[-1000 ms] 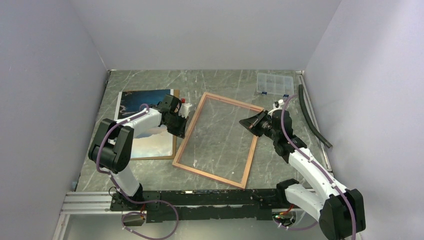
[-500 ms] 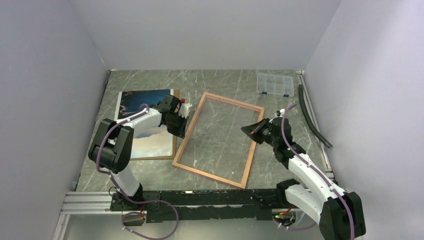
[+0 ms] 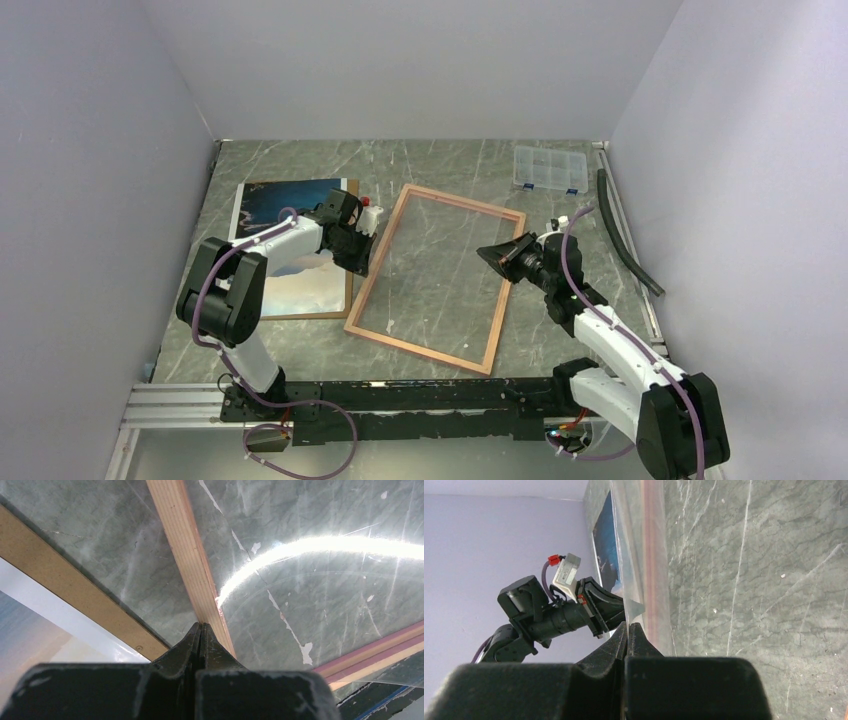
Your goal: Put the photo into the frame
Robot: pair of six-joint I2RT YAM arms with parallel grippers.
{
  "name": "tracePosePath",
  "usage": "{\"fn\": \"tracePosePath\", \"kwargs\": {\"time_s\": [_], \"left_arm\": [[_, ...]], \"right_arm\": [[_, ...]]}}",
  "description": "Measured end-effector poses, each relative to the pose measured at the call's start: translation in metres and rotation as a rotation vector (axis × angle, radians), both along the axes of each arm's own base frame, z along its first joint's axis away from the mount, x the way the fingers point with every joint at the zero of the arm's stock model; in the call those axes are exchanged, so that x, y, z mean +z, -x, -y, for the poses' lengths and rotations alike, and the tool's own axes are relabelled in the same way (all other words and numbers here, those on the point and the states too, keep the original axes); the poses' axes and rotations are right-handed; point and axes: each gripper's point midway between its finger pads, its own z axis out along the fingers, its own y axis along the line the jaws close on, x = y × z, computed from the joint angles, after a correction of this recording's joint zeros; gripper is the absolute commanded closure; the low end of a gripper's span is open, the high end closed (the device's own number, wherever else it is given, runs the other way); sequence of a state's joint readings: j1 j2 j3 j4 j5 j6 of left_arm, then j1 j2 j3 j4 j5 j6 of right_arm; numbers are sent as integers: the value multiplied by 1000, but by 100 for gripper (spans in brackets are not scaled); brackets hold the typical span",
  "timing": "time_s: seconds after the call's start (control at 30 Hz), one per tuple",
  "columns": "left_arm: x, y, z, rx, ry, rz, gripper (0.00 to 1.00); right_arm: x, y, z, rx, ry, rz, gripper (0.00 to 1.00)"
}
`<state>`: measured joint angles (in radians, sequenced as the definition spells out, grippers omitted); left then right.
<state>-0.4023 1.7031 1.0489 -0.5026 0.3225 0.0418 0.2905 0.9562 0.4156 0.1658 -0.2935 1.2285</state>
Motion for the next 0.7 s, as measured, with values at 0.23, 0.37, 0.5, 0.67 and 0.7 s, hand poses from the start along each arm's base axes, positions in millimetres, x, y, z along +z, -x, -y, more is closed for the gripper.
{"fn": "tracePosePath", "kwargs": {"time_s": [0.23,0.37,0.5,0.67,0.7], "left_arm": [[0,0,-1,2,-5,1,97],[0,0,-1,2,-5,2,97],[0,0,-1,2,-5,1,97],[0,1,-1,3,-7,-1,97],[0,1,-2,3,-8,-2,97]], "right_arm": [[-2,0,1,1,9,-2,100],[-10,2,5,-9,46,-20,100],[-22,4,10,-20,87,-49,100],[-46,8,17,-33,148,-123,100],[-52,9,20,-39,164,-148,100]]}}
